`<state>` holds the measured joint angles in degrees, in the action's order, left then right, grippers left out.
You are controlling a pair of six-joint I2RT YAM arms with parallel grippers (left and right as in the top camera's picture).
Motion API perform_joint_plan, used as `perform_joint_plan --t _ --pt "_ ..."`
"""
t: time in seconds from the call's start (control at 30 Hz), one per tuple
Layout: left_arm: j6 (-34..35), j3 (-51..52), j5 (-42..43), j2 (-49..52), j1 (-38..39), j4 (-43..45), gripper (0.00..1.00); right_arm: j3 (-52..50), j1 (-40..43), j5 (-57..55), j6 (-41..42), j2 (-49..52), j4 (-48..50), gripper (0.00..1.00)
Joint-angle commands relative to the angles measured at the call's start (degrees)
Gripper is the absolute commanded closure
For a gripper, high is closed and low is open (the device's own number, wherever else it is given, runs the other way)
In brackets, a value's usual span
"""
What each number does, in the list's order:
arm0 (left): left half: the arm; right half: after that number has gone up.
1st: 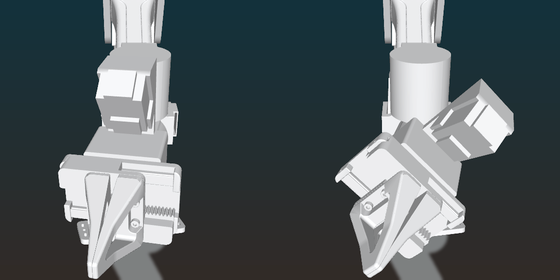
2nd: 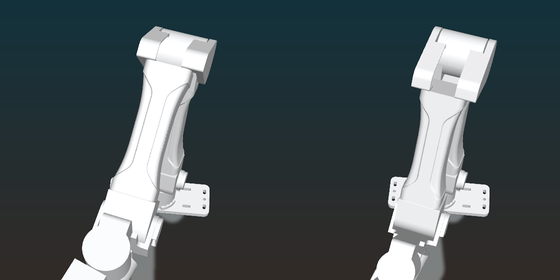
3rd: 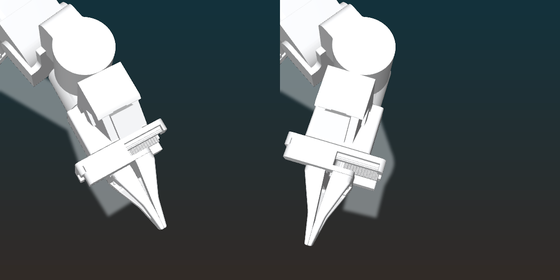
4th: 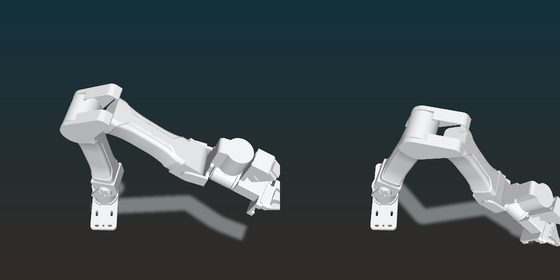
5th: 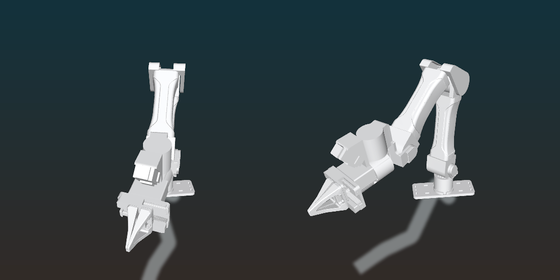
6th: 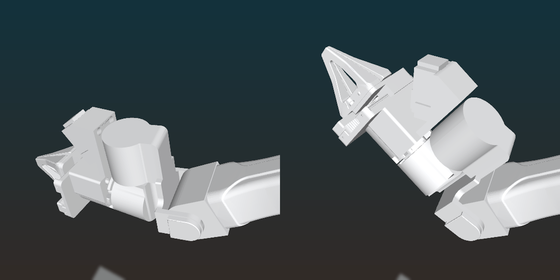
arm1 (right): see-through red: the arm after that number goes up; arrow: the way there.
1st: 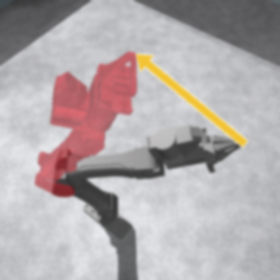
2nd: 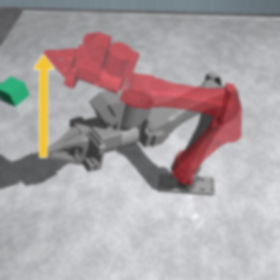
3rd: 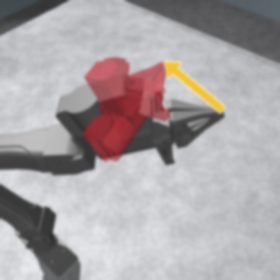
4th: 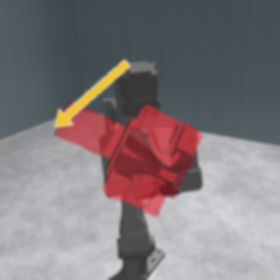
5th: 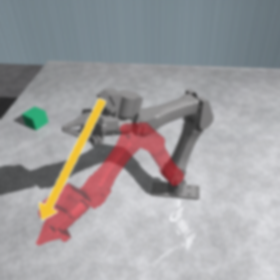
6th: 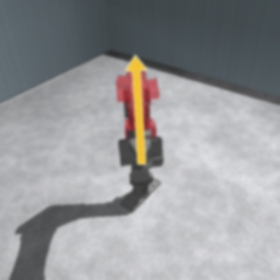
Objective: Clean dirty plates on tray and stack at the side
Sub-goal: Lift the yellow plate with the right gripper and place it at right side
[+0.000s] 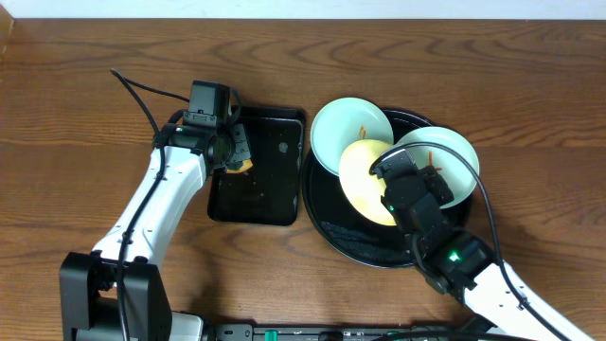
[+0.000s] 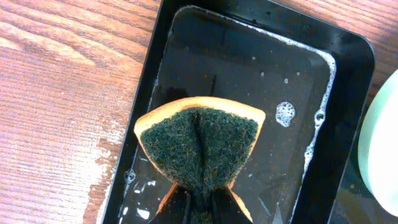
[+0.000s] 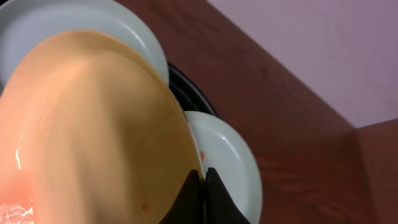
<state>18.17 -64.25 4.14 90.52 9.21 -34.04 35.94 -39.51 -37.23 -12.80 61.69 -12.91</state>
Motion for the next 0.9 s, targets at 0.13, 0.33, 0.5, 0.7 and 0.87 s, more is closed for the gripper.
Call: perform_joint_plan --t 0.13,0.33,0.5,0.7,0.87 --pt "0.11 0.07 -0.11 -1.36 -0.04 0.20 0.92 1.51 -1.75 -6.03 -2.91 -0.68 0.72 0.99" --pt "0.11 0.07 -0.11 -1.36 -0.04 0.20 0.92 1.51 -0.98 -6.12 2.27 -0.68 1.57 0.99" --pt "0.11 0.07 -0.11 -1.36 -0.04 0.20 0.92 1.51 5.62 -7.08 17.31 -0.57 1.90 0.99" --pt "0.11 0.07 -0.11 -1.36 -0.04 0.20 0.92 1.51 20.09 -2.86 31.91 -0.39 1.73 0.99" --pt "0.11 0.07 -0.11 -1.36 -0.04 0.20 0.92 1.51 33.79 4.28 40.48 -0.22 2.49 0.99"
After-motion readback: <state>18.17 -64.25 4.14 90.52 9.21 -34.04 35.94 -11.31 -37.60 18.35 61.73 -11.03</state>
